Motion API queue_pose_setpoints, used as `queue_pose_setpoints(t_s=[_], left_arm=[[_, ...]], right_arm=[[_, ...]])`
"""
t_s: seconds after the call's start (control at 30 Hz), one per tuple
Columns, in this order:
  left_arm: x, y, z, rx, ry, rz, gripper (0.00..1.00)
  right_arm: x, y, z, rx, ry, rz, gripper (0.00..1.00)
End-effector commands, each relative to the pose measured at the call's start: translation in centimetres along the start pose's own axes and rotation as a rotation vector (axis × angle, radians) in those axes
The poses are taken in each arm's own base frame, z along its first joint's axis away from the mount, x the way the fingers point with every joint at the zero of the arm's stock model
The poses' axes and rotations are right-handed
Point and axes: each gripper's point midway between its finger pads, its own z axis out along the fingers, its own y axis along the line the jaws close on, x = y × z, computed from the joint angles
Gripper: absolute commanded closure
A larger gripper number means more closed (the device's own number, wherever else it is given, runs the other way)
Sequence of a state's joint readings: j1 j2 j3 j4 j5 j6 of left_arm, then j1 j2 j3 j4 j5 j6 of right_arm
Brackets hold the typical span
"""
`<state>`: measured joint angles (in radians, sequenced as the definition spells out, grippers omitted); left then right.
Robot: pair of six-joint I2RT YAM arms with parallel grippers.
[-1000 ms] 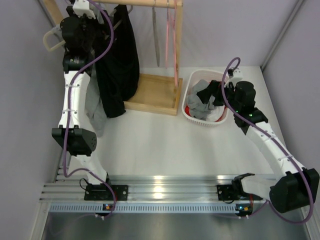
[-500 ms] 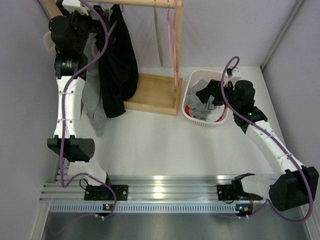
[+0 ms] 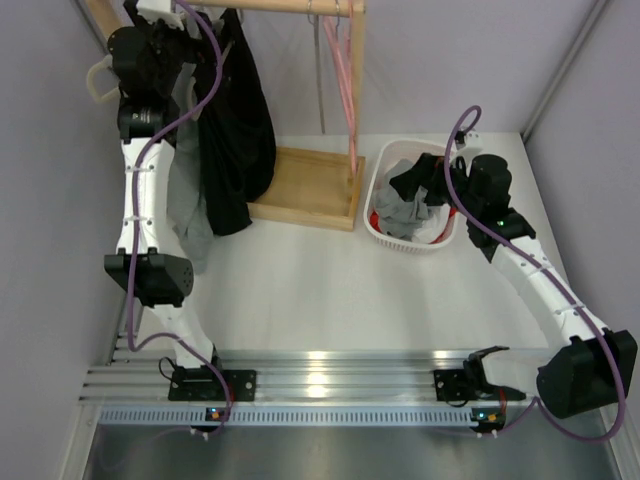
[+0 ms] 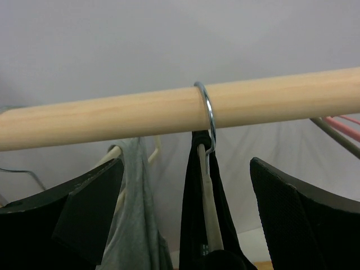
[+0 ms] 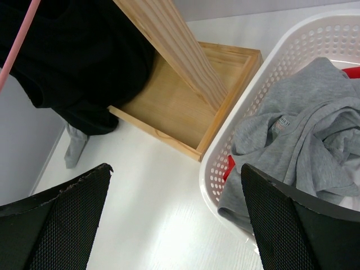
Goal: Remove the tank top from the hanger
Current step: Pick up the hanger from the clothesline.
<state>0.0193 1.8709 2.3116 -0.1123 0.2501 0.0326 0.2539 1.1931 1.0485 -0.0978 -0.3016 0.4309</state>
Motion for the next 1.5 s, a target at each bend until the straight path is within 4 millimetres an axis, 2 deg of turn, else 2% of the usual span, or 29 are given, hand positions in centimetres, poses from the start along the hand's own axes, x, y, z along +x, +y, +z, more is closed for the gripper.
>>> queue_pose_setpoints(t_s=[0.0, 0.27, 0.47, 0.57, 0.6, 0.63, 0.73, 0.97, 1.07, 1.1, 1.17, 1.33, 1.37, 1.43, 1.47], left_arm=[[-0.5, -0.1, 1.0, 0.031, -0.047, 0.029, 0.02], [1.5, 0.7, 2.3, 0.008, -0.034, 0.054, 0.03], [2.6, 0.5, 2.9, 0.021, -0.032, 0.045, 0.11], [3.2, 0.7, 3.2, 0.014, -0.024, 0.046, 0.28], [3.4, 0.8, 3.2, 0.008, -0.021, 0.046, 0.39], [3.6, 0.9, 3.3, 0.003, -0.018, 0.047, 0.43], [4.3, 1.0, 3.5, -0.003, -0.010, 0.050, 0.50], [5.8, 0.6, 3.9, 0.023, 0.014, 0.039, 0.50], [6.0, 0.4, 3.9, 0.037, 0.016, 0.031, 0.64], [6.0, 0.4, 3.9, 0.039, 0.016, 0.031, 0.79], [5.8, 0.3, 3.8, 0.041, 0.013, 0.028, 1.00], [4.3, -0.7, 3.6, 0.079, -0.015, -0.016, 1.00], [2.7, -1.1, 3.4, 0.101, -0.058, -0.012, 1.00], [1.3, -1.5, 3.1, 0.117, -0.089, -0.054, 1.00], [-0.1, -1.8, 2.7, 0.124, -0.119, -0.061, 1.00]], right_arm=[[-3.2, 1.5, -0.8, -0.041, -0.085, -0.022, 0.04], [-2.9, 1.3, -0.5, -0.040, -0.072, -0.015, 0.04], [-2.6, 1.3, -0.2, -0.042, -0.062, -0.011, 0.04], [-2.4, 1.1, 0.1, -0.042, -0.054, -0.007, 0.04], [-2.4, 1.1, 0.1, -0.042, -0.054, -0.007, 0.04], [-2.4, 1.1, 0.2, -0.040, -0.053, -0.006, 0.04], [-2.3, 1.0, 0.4, -0.040, -0.046, -0.004, 0.04], [-2.2, 0.9, 1.0, -0.047, -0.032, 0.003, 0.04], [-2.2, 1.0, 1.2, -0.051, -0.028, 0.005, 0.04], [-2.2, 1.1, 1.2, -0.054, -0.027, 0.006, 0.04], [-2.2, 1.0, 1.3, -0.054, -0.025, 0.007, 0.04], [-2.1, 1.1, 1.5, -0.061, -0.020, 0.009, 0.04], [-2.1, 1.1, 1.5, -0.061, -0.018, 0.011, 0.04], [-2.1, 1.1, 1.3, -0.061, -0.022, 0.010, 0.04], [-2.0, 1.0, 1.3, -0.059, -0.020, 0.011, 0.04]])
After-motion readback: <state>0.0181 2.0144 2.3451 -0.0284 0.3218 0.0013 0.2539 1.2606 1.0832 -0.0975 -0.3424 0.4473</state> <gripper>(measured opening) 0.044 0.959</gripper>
